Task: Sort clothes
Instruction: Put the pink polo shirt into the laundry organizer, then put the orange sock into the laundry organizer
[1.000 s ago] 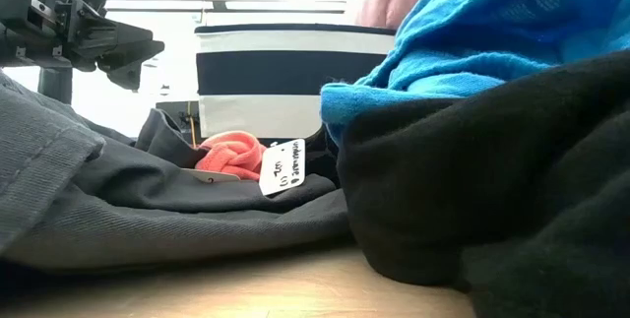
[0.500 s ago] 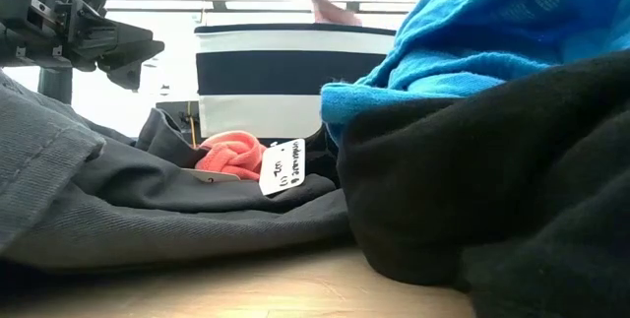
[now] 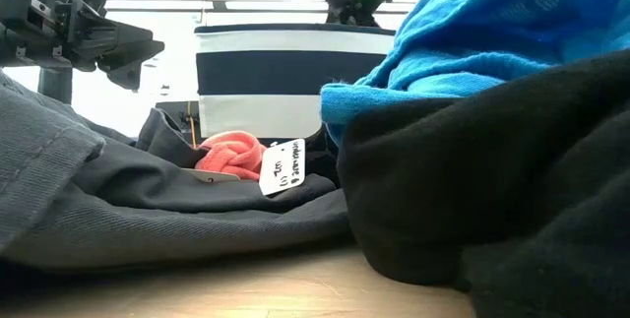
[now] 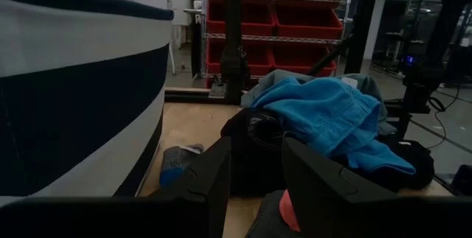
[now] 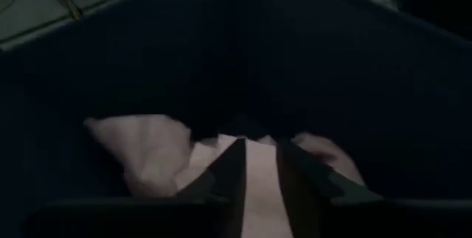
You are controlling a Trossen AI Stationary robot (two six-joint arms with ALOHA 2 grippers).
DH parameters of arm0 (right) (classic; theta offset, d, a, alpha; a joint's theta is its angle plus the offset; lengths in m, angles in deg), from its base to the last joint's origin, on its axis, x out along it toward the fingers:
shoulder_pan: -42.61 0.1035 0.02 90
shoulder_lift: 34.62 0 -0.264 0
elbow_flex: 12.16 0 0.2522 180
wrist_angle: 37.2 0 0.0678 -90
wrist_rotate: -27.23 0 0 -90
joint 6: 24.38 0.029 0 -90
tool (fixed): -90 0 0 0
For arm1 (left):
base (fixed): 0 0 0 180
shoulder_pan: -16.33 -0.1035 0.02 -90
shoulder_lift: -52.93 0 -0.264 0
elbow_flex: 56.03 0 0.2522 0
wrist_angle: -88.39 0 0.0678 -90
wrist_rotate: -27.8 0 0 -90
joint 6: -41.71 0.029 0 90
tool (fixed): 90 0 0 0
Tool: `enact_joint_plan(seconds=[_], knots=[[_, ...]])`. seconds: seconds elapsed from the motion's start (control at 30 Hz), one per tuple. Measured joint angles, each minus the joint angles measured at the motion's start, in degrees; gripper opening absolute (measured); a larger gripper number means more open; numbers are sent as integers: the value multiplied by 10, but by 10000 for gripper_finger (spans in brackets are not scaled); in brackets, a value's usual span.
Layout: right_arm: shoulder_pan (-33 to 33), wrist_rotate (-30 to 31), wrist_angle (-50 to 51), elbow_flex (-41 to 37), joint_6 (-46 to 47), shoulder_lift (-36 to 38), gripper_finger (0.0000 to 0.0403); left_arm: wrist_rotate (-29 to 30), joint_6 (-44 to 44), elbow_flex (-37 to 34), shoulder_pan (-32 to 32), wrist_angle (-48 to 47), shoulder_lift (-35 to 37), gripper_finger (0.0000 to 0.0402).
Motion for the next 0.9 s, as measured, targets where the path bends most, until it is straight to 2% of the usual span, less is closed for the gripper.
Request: enact_joint_plan(seconds=[0.23,0.47,0.63,0.9], knots=[[6,-47,24,0,-13,64,156,0,0,0,0,0,0,129],[54,-44,118,1,-19,148,164,0,0,0,0,0,0,129],[120,-12,209,1,19,187,160,0,0,0,0,0,0,129],[248,103,309,-10,121,201,160,0,0,0,0,0,0,129]])
